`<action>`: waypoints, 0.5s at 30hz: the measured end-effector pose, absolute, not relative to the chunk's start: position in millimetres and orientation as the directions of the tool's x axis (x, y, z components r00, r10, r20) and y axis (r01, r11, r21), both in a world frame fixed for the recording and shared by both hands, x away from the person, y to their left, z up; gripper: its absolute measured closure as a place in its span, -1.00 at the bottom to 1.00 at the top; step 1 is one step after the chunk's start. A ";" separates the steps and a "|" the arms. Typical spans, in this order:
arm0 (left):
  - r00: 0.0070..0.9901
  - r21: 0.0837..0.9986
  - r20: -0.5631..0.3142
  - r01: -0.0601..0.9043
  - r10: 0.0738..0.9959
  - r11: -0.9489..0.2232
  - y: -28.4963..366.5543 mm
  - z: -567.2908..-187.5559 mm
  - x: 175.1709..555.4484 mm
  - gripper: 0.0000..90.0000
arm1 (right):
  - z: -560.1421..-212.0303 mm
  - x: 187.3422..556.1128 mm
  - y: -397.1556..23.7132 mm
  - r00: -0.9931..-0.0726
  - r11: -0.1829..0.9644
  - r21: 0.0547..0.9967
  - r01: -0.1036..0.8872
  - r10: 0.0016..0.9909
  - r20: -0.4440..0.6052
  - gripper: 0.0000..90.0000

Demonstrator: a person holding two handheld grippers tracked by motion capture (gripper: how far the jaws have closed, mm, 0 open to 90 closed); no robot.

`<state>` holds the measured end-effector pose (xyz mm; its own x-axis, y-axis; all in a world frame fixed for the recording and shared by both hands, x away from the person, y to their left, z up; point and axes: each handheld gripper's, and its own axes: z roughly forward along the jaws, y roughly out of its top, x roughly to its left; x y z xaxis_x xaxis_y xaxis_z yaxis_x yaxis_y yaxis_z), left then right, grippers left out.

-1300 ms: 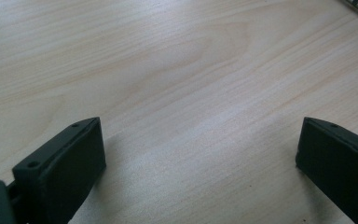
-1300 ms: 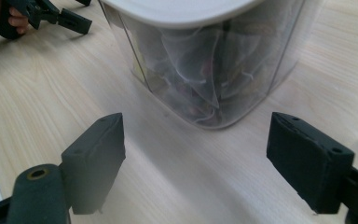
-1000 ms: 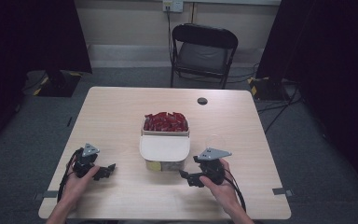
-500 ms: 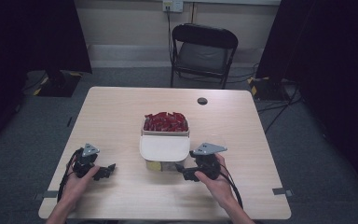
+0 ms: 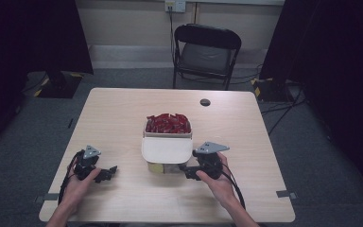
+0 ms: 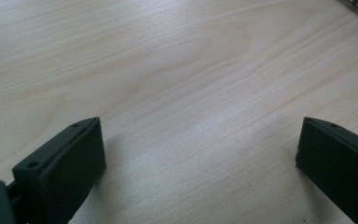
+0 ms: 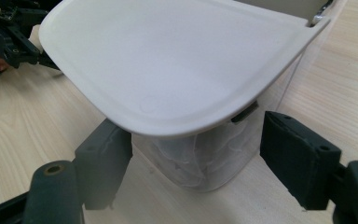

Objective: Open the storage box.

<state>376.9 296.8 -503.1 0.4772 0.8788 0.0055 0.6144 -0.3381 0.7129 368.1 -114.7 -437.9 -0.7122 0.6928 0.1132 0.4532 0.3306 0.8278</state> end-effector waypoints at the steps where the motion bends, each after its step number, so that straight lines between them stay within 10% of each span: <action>1: 0.477 0.713 0.006 0.614 0.879 -0.338 296.8 -503.1 376.9 -0.98 | -437.9 368.1 -114.7 -0.712 0.331 0.828 0.453 0.693 0.113 -0.45; 15: 0.478 0.713 0.006 0.614 0.879 -0.338 296.9 -503.1 376.9 -0.98 | -431.9 368.6 -115.8 -0.718 0.321 0.839 0.439 0.686 0.114 -0.47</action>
<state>376.9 296.9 -503.1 0.4775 0.8786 0.0056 0.6142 -0.3384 0.7129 368.6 -115.8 -431.9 -0.7183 0.6864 0.1136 0.4392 0.3207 0.8392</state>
